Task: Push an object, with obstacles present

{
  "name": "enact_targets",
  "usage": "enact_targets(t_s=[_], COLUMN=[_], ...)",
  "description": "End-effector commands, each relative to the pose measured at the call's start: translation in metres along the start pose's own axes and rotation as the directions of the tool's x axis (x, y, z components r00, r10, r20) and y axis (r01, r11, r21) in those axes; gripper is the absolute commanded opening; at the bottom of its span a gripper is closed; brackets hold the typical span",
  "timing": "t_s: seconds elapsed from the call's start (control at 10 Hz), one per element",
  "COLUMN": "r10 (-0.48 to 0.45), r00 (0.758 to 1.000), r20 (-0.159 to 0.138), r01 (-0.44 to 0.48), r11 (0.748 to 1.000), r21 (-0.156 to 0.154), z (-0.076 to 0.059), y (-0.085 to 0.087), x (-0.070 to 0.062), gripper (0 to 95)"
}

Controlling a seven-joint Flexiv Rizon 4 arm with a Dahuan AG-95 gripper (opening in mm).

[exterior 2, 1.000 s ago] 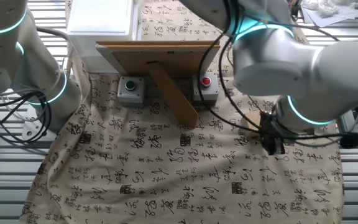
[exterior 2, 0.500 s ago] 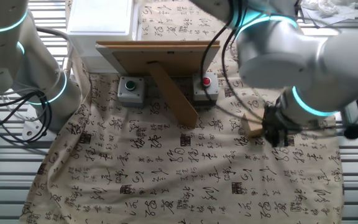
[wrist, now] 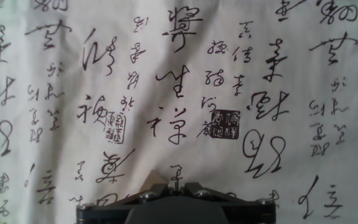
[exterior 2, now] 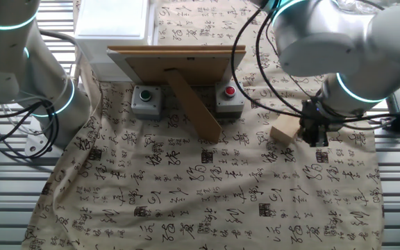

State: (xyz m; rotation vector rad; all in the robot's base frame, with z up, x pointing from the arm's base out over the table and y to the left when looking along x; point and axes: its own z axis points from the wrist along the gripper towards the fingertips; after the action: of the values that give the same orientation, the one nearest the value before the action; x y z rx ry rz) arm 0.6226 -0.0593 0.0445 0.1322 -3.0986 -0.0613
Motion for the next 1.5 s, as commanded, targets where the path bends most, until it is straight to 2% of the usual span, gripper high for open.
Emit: enact_targets(t_s=[0.1, 0.3, 0.7, 1.0, 1.5], r10=[-0.055, -0.1, -0.098, -0.057, -0.043], r00=[0.998, 0.995, 0.995, 0.998, 0.999], r20=[-0.005, 0.0, -0.002, 0.011, 0.02], r01=[0.055, 0.1, 0.098, 0.056, 0.042], r11=[0.997, 0.993, 0.993, 0.996, 0.997], r21=[0.048, 0.067, 0.066, 0.066, 0.062], z=[-0.001, -0.003, -0.016, -0.01, -0.009], y=[-0.003, -0.026, -0.066, -0.076, -0.078], x=[0.003, 0.014, 0.037, 0.047, 0.05], gripper=[0.0, 0.0, 0.0, 0.0, 0.0])
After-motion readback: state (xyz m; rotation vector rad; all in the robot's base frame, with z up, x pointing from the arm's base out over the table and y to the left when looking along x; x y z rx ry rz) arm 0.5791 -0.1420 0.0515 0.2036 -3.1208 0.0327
